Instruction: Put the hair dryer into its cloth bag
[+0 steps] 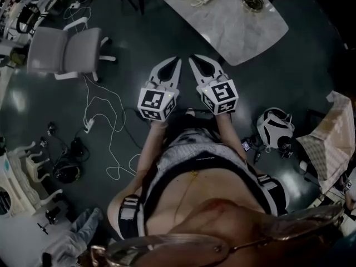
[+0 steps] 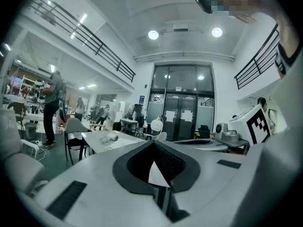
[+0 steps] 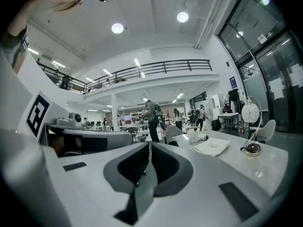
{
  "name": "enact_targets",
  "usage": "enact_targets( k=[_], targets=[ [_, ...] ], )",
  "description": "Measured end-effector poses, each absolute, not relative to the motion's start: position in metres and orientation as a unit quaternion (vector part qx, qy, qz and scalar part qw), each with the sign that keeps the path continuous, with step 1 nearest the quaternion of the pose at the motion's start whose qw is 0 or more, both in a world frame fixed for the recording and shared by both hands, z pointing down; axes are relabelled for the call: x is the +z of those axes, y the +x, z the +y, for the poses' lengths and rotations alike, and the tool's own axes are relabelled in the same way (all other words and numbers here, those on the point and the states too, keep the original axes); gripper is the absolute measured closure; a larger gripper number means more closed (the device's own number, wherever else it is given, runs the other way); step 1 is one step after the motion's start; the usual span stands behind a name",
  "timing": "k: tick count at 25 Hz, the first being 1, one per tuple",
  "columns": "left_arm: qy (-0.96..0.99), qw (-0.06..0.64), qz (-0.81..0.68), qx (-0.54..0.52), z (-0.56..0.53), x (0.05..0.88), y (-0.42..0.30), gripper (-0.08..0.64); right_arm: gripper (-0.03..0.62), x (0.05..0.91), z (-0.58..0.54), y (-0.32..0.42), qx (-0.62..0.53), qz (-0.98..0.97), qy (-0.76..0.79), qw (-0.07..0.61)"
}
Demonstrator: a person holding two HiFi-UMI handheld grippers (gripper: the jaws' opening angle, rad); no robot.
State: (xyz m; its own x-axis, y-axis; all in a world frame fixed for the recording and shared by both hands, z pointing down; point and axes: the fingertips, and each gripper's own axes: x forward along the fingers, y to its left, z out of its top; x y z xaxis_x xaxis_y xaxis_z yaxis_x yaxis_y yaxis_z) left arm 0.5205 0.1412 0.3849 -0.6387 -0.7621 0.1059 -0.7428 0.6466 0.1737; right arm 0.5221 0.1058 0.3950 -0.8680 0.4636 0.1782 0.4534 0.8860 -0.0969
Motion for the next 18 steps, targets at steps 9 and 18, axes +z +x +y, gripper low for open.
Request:
enact_targets(
  k=[9,18],
  targets=[
    [0.417,0.044,-0.903,-0.094,0.158,0.379,0.473,0.571,0.522,0.395,0.123,0.476,-0.005,-0.968,-0.237,0.085],
    [0.421,0.077,-0.901,-0.069,0.172,0.394,0.395,0.568,0.522,0.395,0.149,0.402,-0.017,-0.967,-0.241,0.083]
  ],
)
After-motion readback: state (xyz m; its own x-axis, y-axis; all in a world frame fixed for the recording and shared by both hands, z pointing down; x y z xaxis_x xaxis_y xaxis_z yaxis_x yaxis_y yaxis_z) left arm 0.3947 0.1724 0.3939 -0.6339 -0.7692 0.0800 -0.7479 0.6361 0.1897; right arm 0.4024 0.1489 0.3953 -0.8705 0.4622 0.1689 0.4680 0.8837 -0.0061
